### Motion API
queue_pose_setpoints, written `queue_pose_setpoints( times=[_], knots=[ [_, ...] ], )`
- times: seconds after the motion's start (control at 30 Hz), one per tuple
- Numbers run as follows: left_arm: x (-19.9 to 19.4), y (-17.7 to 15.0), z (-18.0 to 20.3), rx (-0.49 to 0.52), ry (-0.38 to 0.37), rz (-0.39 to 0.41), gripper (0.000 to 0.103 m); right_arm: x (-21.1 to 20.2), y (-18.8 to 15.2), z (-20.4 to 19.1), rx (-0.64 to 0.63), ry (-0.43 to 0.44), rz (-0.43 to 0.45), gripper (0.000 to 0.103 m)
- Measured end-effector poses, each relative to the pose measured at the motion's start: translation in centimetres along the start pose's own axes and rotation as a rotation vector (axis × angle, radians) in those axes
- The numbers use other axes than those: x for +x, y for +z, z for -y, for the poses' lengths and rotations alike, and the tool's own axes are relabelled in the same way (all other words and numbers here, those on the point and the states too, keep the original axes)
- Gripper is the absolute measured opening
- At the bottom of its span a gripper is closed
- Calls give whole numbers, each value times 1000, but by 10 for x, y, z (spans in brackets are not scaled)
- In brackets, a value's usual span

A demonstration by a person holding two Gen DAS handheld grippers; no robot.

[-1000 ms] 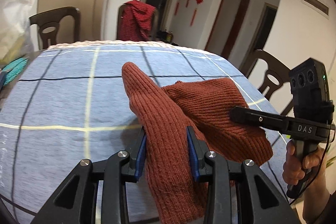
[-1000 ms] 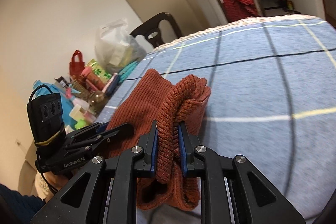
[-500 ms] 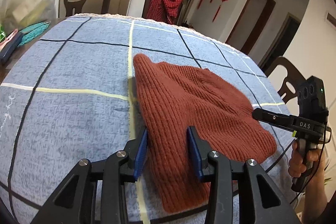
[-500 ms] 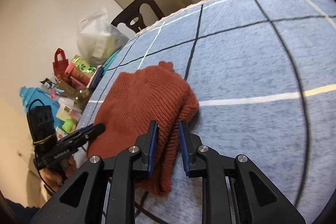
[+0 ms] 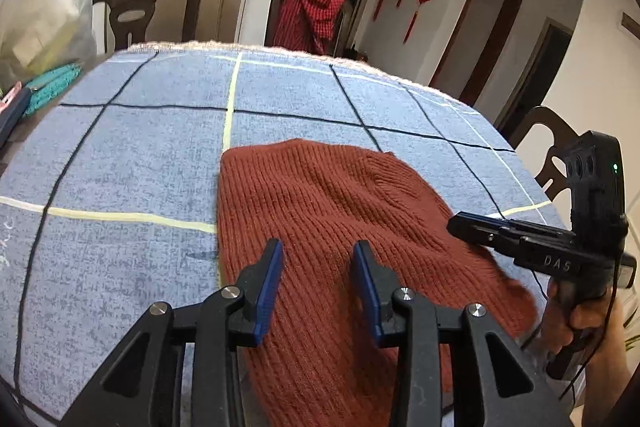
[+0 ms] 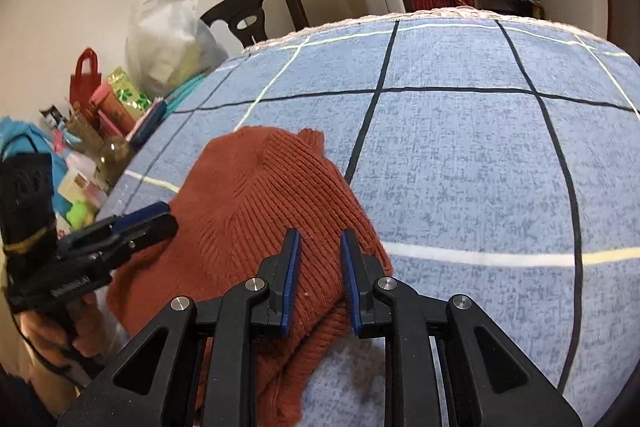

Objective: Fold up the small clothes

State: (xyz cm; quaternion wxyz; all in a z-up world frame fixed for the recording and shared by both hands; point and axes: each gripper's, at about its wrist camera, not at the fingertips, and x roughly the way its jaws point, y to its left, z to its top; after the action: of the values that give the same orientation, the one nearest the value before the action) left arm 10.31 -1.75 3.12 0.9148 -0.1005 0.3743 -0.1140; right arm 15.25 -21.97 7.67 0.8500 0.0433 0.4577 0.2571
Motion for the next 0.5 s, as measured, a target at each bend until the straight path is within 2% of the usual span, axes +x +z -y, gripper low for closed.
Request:
queue_pose_setpoints(
  times=[0.1,0.27,0.4,0.5],
  knots=[
    [-21,-7,4,10,-15,15,39,-22,-7,-9,-46,-10,24,21],
    [-44,-28,11,16,-62,3,39,-54,-32,-43,-188,35,61,21],
    [-48,-41,16,28,-33,4,39,-41,-53,-51,-265,-16,6,16],
    [-41,-46,14,29,-23,-9,39,-33,-60,-39,-237,-21,-9,15]
  ],
)
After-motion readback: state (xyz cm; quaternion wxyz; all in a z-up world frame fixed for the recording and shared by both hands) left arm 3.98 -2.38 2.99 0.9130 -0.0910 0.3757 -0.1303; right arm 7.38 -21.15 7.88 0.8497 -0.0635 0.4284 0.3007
